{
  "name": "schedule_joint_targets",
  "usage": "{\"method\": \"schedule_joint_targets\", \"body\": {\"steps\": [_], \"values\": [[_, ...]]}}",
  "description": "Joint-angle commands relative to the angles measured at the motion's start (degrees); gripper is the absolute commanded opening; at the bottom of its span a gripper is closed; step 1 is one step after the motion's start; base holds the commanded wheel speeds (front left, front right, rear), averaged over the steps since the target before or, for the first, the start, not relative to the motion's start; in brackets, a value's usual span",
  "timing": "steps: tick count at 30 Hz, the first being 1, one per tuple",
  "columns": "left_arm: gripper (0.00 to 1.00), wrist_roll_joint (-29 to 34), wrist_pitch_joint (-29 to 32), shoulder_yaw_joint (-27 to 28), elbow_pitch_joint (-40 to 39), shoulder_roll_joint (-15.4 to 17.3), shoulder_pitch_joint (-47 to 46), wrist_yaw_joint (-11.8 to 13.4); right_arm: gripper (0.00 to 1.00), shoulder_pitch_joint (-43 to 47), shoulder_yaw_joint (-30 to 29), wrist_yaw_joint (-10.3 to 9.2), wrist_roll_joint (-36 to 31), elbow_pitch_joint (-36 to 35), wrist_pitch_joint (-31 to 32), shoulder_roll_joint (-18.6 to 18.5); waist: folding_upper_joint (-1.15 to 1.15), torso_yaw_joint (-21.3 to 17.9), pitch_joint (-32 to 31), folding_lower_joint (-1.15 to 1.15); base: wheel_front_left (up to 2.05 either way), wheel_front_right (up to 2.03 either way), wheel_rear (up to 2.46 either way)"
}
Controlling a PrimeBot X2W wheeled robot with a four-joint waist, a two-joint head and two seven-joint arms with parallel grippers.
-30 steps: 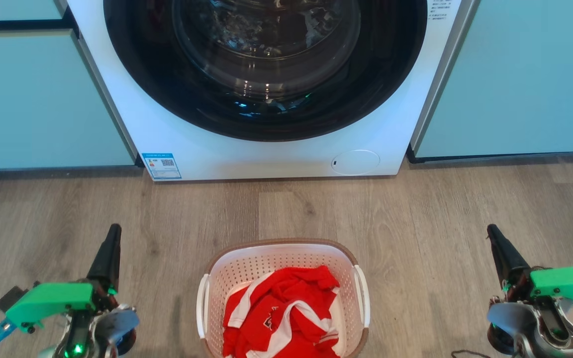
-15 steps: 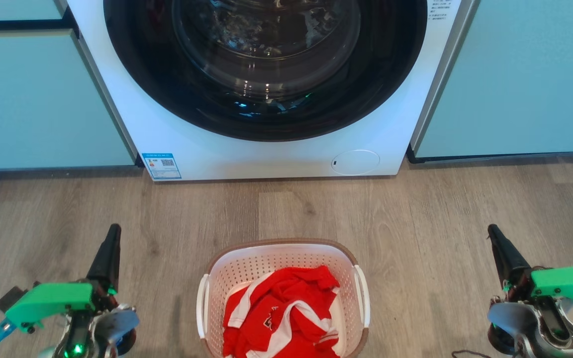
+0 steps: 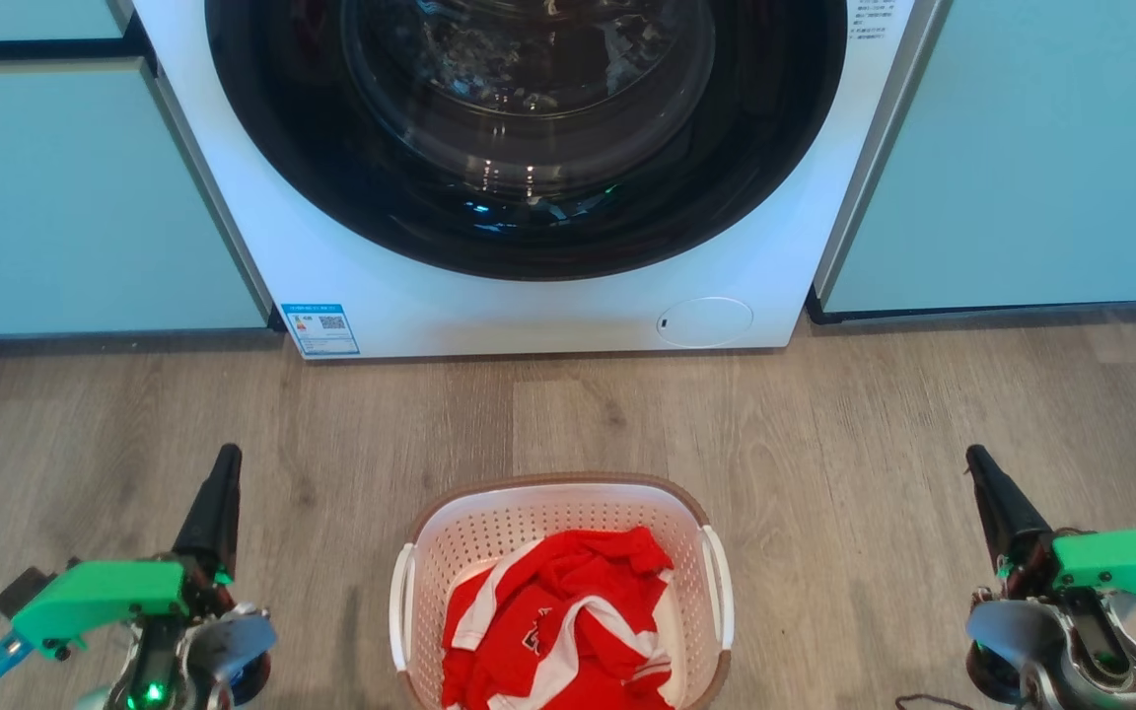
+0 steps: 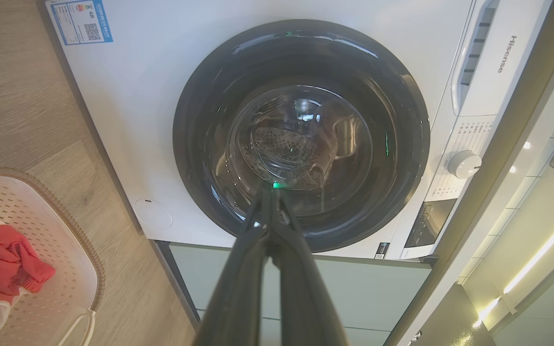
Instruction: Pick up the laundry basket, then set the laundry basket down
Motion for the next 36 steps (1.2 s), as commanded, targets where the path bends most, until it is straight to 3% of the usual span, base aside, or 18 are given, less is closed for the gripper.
{"method": "schedule_joint_targets", "body": {"steps": [1,36], "values": [[0.00,0.45,0.32,2.38,-1.70,0.48,-3.34,-0.38,0.00,-2.64,0.81,0.41,-0.24,-1.82,0.30,-0.21,0.00,0.00,0.00,0.00,0.00,0.00,0.00],[0.00,0.89,0.74,2.89,-1.67,0.12,-3.38,-0.38,0.00,-2.68,0.38,0.41,-0.61,-1.80,0.65,0.10,0.00,0.00,0.00,0.00,0.00,0.00,0.00]]}}
